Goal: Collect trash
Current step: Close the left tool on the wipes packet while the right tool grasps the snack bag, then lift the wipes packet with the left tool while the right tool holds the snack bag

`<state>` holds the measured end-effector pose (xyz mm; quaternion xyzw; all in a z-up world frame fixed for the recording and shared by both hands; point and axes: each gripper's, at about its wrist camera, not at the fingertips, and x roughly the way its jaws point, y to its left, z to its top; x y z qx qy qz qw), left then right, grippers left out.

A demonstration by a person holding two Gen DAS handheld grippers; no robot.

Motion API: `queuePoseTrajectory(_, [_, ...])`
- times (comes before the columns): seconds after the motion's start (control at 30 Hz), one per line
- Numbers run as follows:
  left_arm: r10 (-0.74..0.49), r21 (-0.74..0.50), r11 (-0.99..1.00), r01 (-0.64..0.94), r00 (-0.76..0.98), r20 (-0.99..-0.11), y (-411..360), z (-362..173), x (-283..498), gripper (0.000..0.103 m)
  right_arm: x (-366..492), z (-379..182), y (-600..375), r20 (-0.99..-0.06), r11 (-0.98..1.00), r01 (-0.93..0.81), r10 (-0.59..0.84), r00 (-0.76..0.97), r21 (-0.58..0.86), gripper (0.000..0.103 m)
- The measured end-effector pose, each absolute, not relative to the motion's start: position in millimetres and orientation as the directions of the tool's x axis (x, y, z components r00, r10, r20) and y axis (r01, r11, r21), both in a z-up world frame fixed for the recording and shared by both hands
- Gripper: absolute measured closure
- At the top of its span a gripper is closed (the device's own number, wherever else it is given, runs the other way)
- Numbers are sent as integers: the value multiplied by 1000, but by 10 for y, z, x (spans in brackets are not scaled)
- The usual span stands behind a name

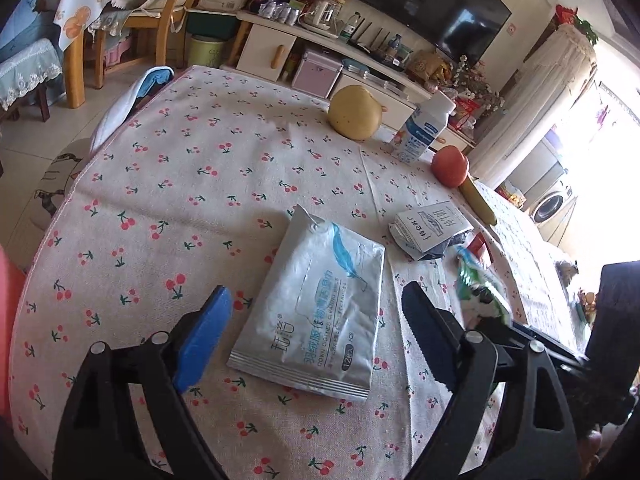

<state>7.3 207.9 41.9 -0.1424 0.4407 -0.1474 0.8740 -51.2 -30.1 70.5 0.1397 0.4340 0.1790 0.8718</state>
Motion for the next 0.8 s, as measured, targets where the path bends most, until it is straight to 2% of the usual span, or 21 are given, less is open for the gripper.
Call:
queuePoseTrajectory(0.17, [-322,-272,947,174,513,-795,1794,257,165,10,-518,788,-455,-688,898,-171,423,590,406,60])
queuePoseTrajectory(0.33, [-143,-29,975,220,523,-840,1450,140,201,10,-533,760,-514,-688,896,-167,425,589,411,60])
queuePoseTrajectory(0.63, [-149,-55,980,191,522,-840,1421,57,240,13,-543,743,-563,-684,889,-178,441,581,422,60])
queuePoseTrajectory(0.7, [-154,-56,979,196,531,-834,1403,65,215,21,-537,742,-572,-682,886,-180,446,580,427,60])
queuePoseTrajectory(0.8, [-185,-103,979,176,545,-818,1463,113,191,49,-545,745,-561,-681,885,-182,449,578,429,60])
